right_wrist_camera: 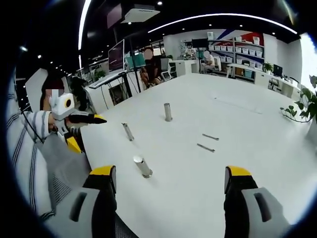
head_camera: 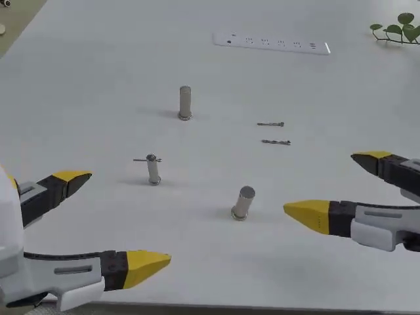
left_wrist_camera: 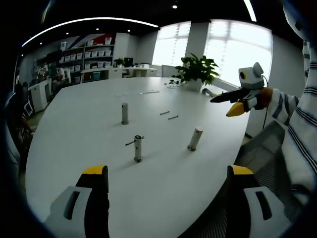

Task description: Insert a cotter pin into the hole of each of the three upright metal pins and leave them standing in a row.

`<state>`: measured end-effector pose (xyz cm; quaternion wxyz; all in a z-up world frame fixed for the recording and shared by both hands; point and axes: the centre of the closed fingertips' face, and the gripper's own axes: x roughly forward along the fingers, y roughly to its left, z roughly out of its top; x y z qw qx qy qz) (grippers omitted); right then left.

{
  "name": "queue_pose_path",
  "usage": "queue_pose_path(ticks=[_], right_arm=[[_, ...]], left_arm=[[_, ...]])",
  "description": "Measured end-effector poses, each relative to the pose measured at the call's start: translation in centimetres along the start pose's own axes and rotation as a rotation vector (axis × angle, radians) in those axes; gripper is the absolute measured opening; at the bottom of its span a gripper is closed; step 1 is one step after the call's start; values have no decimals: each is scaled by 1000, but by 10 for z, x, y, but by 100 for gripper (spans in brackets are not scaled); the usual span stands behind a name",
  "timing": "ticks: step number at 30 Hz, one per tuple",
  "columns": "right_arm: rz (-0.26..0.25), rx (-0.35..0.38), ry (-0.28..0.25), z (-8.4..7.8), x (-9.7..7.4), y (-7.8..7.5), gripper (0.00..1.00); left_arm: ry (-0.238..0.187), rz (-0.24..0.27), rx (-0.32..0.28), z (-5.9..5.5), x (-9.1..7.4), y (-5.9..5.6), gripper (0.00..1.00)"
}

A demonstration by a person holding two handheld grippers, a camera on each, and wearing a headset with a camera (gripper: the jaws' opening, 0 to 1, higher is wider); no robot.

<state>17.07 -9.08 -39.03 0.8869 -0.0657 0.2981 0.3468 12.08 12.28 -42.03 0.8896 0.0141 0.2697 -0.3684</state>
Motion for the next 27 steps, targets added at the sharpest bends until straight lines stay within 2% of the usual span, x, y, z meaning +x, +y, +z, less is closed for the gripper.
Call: queue_pose_path(ticks=[3, 5, 7, 14, 18, 22, 27], right_arm=[[5, -9, 32, 2, 1, -6, 80], [0, -35, 61, 1, 2, -13, 78], [3, -81, 92, 2, 3, -18, 75], [29, -242, 148, 18, 15, -36, 65], [80, -273, 157, 25, 27, -45, 56], [125, -361, 215, 29, 40, -55, 52], [170, -409, 257, 33, 57, -60, 48]], left_arm=[[-2, -9, -8, -1, 1, -1, 99], [-4, -11, -8, 0, 1, -2, 99], [-8, -14, -12, 1, 2, -3, 99], [-12, -23, -14, 2, 6, -7, 99], [-8, -25, -13, 1, 6, -10, 99], [-6, -25, -12, 1, 5, -12, 99], [3, -13, -16, -1, 4, -11, 99]])
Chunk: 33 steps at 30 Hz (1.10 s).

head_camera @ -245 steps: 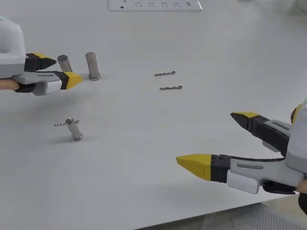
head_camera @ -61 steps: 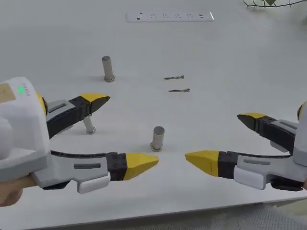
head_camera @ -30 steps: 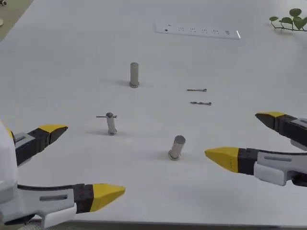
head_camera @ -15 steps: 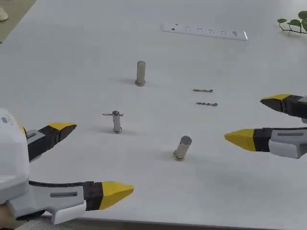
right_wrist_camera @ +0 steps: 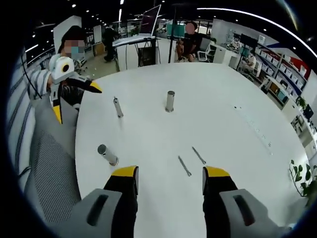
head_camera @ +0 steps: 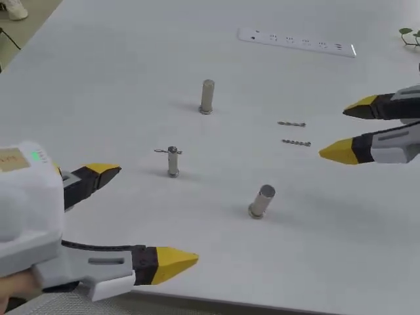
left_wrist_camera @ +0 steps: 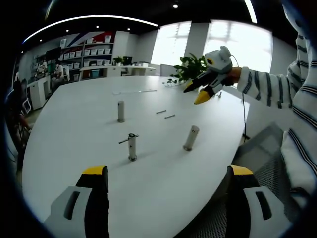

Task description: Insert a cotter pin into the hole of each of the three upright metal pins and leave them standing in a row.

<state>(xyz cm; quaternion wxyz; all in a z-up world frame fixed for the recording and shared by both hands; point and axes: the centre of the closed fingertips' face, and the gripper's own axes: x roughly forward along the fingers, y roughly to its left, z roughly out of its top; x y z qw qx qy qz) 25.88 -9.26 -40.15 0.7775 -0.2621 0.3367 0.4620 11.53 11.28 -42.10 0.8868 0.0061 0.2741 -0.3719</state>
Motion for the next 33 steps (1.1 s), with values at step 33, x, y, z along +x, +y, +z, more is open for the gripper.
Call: queue_pose_path(ticks=[33], right_arm=[[190, -127, 286, -49, 83, -26, 20]], left_arm=[[7, 34, -15, 0, -9, 6, 96]])
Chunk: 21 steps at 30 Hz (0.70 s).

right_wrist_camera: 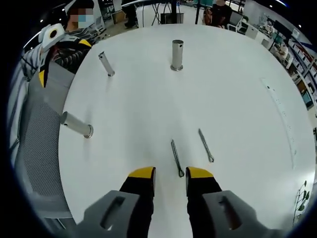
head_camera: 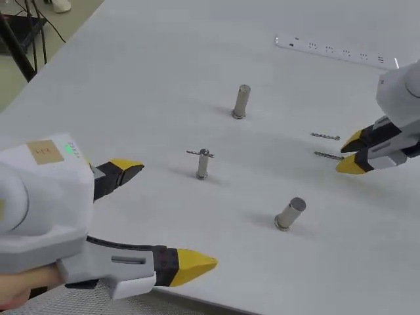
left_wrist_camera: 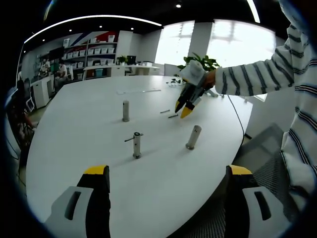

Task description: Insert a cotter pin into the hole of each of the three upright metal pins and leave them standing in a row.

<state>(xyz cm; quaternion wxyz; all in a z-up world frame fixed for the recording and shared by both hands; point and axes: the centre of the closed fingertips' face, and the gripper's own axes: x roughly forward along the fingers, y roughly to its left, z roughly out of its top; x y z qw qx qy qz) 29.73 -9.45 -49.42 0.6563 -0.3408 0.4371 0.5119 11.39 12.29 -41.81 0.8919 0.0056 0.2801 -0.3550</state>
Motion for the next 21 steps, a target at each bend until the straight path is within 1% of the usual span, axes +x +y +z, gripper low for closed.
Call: queue_pose_path(ticks=[7, 10, 13, 17, 21], right_arm=[[0, -20, 21, 2, 3, 2, 14], [-17, -34, 25, 2, 2, -1, 9], [-14, -41, 31, 3, 1, 0, 8], [-7, -74, 53, 3, 2, 0, 8], [-2, -95, 67, 3, 2, 1, 8]], left_arm=[[6, 16, -5, -1, -2, 3, 95], [11, 17, -3, -2, -3, 4, 95], [12, 15, -4, -2, -3, 4, 95], [5, 16, -16, -1, -2, 4, 95], [3, 16, -15, 0, -2, 4, 95]])
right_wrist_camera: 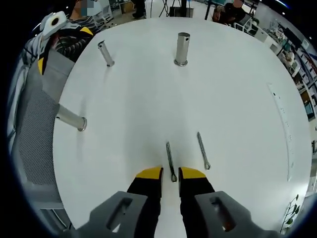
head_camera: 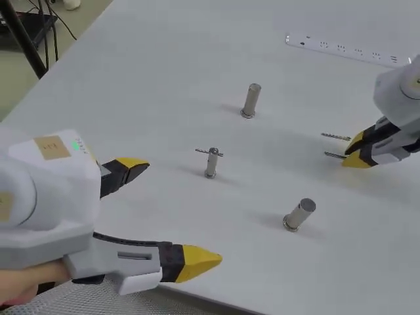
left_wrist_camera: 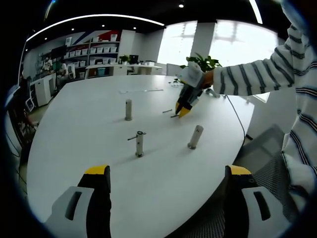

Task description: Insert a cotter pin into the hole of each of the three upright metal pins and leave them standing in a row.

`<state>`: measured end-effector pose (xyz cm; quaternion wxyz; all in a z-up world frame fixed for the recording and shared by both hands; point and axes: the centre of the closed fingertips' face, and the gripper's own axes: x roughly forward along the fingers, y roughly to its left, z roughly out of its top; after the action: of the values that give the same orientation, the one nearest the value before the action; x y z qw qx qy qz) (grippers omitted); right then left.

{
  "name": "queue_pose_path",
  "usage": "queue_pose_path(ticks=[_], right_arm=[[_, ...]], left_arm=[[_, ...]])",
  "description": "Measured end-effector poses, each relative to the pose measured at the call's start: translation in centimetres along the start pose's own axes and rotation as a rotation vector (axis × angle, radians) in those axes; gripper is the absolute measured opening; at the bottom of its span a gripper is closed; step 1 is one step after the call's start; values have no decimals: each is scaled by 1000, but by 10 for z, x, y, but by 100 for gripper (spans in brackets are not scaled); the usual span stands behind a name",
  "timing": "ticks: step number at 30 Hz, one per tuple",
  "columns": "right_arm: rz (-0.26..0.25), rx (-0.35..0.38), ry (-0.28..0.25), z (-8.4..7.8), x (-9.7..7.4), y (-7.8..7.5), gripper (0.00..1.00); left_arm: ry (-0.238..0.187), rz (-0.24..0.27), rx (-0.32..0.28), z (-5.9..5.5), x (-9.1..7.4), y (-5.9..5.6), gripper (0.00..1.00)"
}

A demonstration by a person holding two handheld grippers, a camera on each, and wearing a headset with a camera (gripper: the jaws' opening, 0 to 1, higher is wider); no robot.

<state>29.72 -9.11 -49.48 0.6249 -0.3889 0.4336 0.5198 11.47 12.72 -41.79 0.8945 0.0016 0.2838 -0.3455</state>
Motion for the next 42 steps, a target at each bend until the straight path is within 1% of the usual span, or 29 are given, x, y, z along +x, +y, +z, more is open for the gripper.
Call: queue_pose_path(ticks=[1, 6, 8, 11, 14, 17, 19, 21, 24, 26, 30, 31, 33, 37, 39, 42], right_arm=[[1, -24, 10, 0, 0, 1, 8], [8, -51, 30, 0, 1, 1, 6], [13, -73, 32, 0, 1, 1, 6], [15, -61, 25, 0, 1, 2, 5], [15, -63, 15, 0, 2, -1, 4], [11, -81, 3, 1, 2, 1, 0], [-11, -102, -3, 1, 3, -6, 0], [-2, -88, -4, 2, 3, -3, 0], [-9, -91, -4, 2, 3, -2, 0], [-18, -71, -5, 2, 2, -1, 0], [-32, -75, -12, 3, 2, 0, 0], [-34, -64, -16, 3, 2, 0, 0], [-32, -49, -20, 3, 2, 0, 0], [-32, -47, -21, 3, 1, 1, 0], [-37, -46, -25, 4, -1, 0, 0], [-45, -50, -41, 7, -8, 1, 0]], left_arm=[[1, -1, 0, 0, 0, 0, 95], [7, -2, -4, -2, 2, -1, 94], [3, 2, -8, -1, 1, -1, 94], [0, 5, -11, -1, -1, 0, 94], [10, 7, -1, -3, -2, 0, 94], [9, 7, -5, -3, -2, 1, 94], [9, 7, -3, -3, -3, 1, 93], [9, 7, -3, -3, -2, 1, 93], [9, 5, 0, -3, -2, 0, 93], [6, 3, 1, -3, -2, -1, 93], [2, 3, 0, -2, -2, -1, 93], [1, 3, 0, -1, -2, -2, 93], [-1, 4, 2, -1, -2, -2, 93], [6, -3, 11, -1, -2, -3, 91], [4, -3, 11, 0, -2, -3, 91], [-3, 2, 14, 3, -2, -2, 91]])
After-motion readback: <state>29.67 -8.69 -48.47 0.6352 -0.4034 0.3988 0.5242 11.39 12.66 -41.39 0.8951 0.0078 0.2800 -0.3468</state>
